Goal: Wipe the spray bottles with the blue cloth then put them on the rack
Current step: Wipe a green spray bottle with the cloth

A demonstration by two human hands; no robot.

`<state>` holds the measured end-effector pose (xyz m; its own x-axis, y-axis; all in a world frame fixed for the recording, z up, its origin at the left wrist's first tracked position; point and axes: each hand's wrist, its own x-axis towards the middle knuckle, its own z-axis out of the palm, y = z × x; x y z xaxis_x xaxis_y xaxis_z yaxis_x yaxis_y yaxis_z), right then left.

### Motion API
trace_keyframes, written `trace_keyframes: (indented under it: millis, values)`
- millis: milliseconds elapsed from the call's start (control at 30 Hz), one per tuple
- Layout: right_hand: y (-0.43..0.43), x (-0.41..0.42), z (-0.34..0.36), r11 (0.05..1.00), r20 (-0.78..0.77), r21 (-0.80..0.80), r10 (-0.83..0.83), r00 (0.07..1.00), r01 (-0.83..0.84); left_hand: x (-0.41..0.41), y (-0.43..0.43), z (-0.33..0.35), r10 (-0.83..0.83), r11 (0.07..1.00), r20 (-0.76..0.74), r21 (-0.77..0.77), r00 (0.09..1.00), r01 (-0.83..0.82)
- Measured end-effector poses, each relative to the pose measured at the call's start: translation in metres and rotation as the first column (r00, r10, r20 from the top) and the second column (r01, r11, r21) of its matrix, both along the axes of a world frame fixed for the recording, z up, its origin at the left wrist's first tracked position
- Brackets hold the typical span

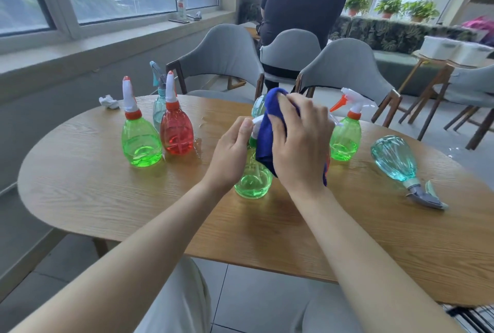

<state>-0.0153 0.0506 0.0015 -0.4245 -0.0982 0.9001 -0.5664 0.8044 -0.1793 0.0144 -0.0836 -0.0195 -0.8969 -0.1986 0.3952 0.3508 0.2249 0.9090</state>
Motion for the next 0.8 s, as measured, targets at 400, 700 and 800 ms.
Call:
trace_keyframes:
  millis: [400,700,800]
  values:
    - [0.003,-0.006,0.031,0.939,0.318,0.322,0.015,0.948,-0.124,-0.005,0.0,-0.006,-0.013,0.999,-0.025,-0.053,1.0,0.011]
    - [-0.004,-0.007,0.045,0.875,0.464,0.364,0.127,0.876,-0.32,0.004,-0.007,-0.012,-0.051,0.994,0.036,-0.099,0.998,0.054]
    - [-0.006,-0.006,0.049,0.924,0.535,0.308,0.028,0.844,-0.226,0.003,-0.002,-0.012,-0.048,0.989,0.067,-0.136,0.997,0.056]
